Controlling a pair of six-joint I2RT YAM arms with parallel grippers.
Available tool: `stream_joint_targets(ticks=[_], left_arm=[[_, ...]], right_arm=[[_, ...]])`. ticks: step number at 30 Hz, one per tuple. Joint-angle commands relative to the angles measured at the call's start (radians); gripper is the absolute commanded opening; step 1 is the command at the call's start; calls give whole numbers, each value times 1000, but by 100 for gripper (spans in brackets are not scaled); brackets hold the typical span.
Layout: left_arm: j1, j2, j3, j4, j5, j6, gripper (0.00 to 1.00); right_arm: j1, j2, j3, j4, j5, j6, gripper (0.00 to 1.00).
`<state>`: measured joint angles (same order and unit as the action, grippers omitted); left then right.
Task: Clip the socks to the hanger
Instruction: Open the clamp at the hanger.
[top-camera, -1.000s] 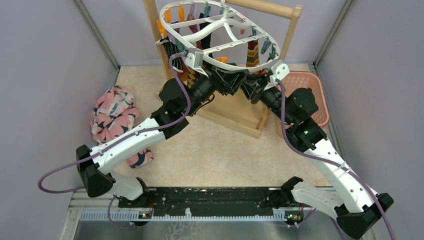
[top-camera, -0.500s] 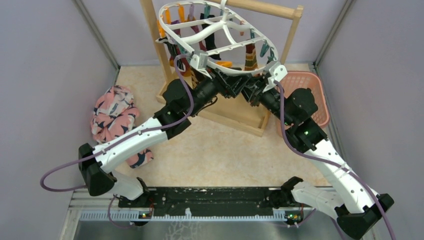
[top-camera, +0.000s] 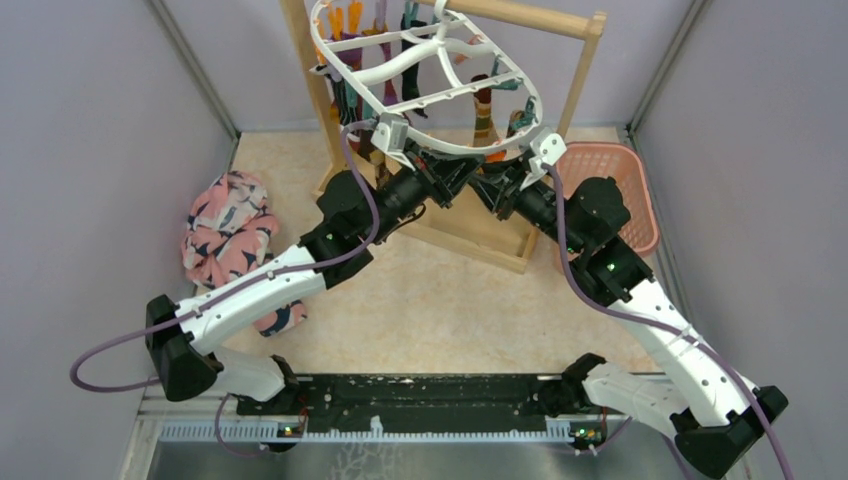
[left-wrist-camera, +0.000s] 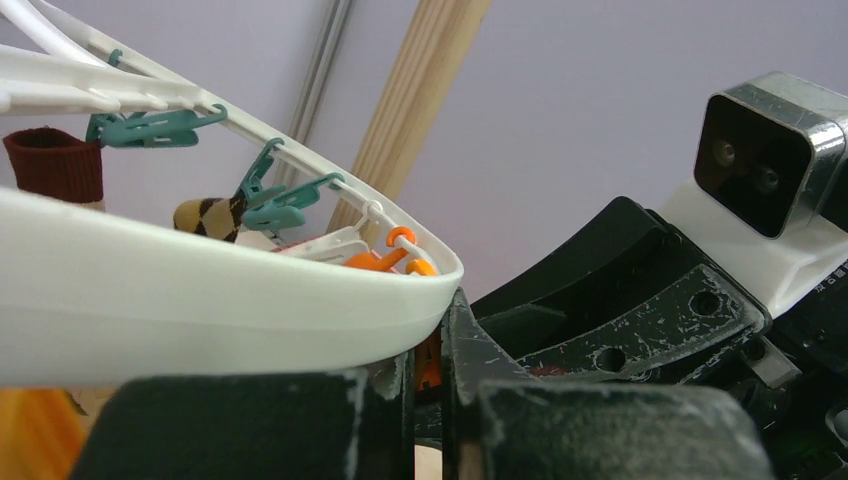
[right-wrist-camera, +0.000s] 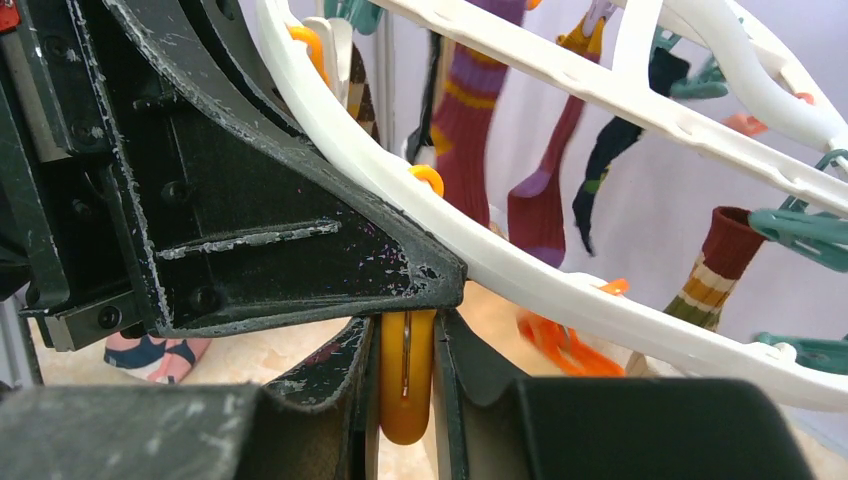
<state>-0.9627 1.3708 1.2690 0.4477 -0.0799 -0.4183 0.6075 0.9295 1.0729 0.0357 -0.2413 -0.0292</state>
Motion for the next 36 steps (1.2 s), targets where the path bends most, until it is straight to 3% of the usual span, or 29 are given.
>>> stream_joint_targets(ticks=[1, 9, 13, 18, 25, 33, 36], left_arm=[[-1, -25, -13, -21, -27, -2, 0], [-1, -24, -13, -15, -23, 1, 0], [-1, -22, -7, -13, -23, 6, 0], [-1, -27, 3, -16, -18, 13, 0], [-1, -25, 7, -17, -11, 17, 0], [0, -10, 9, -5, 4, 10, 0], [-1, -11, 2, -7, 7, 8, 0]], right_arm=[[3, -17, 20, 82, -2, -25, 0], [3, -15, 26, 66, 4, -25, 1], [2, -39, 20, 48, 30, -28, 36], [3, -129, -24, -19, 101, -57, 53], [3, -265, -42, -169, 183, -90, 59], [2, -289, -38, -232, 234, -88, 60], [3, -250, -6, -275, 462, -21, 57]])
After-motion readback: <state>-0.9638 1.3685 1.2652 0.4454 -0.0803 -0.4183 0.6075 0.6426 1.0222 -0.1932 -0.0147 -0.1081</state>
